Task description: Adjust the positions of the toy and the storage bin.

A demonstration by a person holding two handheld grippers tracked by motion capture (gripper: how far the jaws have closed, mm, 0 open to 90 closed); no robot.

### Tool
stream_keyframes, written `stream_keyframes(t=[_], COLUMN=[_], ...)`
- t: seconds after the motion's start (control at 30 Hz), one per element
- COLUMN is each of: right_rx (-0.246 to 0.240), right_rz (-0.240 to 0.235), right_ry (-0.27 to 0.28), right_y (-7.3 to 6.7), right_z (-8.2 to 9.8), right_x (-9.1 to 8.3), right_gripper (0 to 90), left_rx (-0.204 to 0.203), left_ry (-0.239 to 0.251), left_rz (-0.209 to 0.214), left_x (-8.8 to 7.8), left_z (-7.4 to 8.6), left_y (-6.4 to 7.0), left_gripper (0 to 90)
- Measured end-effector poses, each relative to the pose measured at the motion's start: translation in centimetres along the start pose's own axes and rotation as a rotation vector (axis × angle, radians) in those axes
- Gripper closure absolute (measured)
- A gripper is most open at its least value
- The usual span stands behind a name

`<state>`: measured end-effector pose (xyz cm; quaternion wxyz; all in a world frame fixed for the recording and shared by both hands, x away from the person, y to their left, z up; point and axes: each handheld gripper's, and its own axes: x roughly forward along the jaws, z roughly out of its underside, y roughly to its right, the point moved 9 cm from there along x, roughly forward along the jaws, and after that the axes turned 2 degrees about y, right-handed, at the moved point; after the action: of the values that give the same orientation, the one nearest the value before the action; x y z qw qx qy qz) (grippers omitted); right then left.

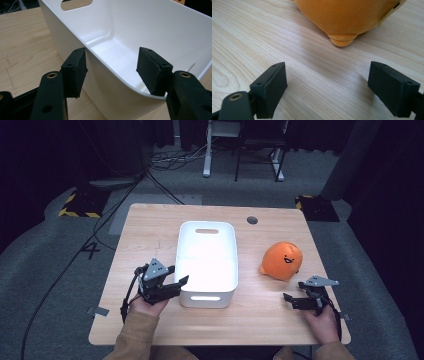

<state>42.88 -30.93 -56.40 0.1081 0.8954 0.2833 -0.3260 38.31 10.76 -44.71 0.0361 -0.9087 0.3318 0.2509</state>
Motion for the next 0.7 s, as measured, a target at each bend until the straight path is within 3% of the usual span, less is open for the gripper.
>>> stream_keyframes(t=[0.1, 0.43, 0.7], right_rx=[0.0, 0.0, -0.001], right_rz=[0.0, 0.0, 0.0], right_ry=[0.0, 0.0, 0.001], right_y=[0.0, 0.0, 0.0], right_z=[0.0, 0.0, 0.0], right_x=[0.0, 0.0, 0.0], right_gripper=[15.6, 15.6, 15.6], left_rx=[-0.002, 0.03, 0.045], left_ry=[0.004, -0.004, -0.01], left_rz=[0.009, 0.008, 0.052], left_x=[-0.3, -0.8, -0.8], left_z=[0.4, 1.0, 1.3], left_y=[1.7, 5.0, 7.6], left_gripper=[39.5, 37.3, 35.0])
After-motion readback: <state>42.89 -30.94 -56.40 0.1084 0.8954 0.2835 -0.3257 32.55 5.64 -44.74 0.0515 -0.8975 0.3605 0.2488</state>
